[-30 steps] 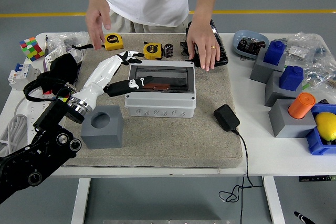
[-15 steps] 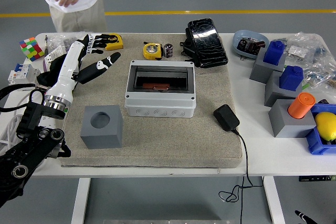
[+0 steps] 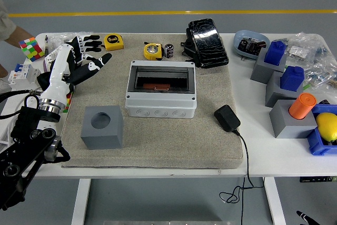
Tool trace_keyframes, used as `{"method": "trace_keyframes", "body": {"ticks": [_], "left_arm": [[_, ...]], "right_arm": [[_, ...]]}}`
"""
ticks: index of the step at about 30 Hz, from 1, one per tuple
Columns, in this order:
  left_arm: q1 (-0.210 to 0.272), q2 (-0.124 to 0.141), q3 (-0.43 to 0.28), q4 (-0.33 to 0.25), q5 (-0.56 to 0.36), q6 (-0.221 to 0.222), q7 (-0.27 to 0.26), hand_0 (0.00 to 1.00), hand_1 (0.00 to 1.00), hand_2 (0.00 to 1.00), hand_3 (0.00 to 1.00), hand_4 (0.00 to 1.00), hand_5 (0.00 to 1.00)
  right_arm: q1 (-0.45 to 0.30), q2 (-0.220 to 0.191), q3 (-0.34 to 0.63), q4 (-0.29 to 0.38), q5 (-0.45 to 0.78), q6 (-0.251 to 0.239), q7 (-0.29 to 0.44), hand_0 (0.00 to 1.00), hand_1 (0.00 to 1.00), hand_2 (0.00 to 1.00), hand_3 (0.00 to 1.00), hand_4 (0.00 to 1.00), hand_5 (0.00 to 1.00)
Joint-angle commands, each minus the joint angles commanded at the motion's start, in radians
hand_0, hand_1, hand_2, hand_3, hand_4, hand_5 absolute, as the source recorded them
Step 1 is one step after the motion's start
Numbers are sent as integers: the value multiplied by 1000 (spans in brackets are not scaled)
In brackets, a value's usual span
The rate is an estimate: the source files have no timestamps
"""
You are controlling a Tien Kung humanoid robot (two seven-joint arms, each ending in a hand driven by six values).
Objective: Fetch the battery,place it into the box,close the lid of the box
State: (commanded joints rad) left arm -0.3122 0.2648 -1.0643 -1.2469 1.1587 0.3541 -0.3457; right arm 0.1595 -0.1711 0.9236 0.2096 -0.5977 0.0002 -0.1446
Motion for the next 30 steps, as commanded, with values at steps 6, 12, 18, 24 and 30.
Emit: {"method": "trace_keyframes", "body": {"ticks": [6,12,18,24,30], "left_arm": [[-6,0,1,15,2,-7,8,366,573,630,650,998,400],[-5,6,-3,23,-4,-13,10,369,574,627,645,993,384],[-9,13,-6,23,0,-22,13,375,573,625,642,990,378],[-8,23,-13,20,2,-28,19,377,575,627,642,990,377],[0,38,-14,13,2,-30,9,381,575,627,641,989,377]], "right_arm": [[5,-4,-4,0,1,2,0,653,672,689,581,955,559],[6,-7,-7,0,1,6,-1,653,671,689,581,955,558],[16,-14,-10,1,3,7,-2,653,672,689,581,955,557],[28,-20,-20,2,7,10,-3,652,672,689,581,954,558],[24,-15,-10,4,-1,12,-3,652,672,689,581,953,557]]}}
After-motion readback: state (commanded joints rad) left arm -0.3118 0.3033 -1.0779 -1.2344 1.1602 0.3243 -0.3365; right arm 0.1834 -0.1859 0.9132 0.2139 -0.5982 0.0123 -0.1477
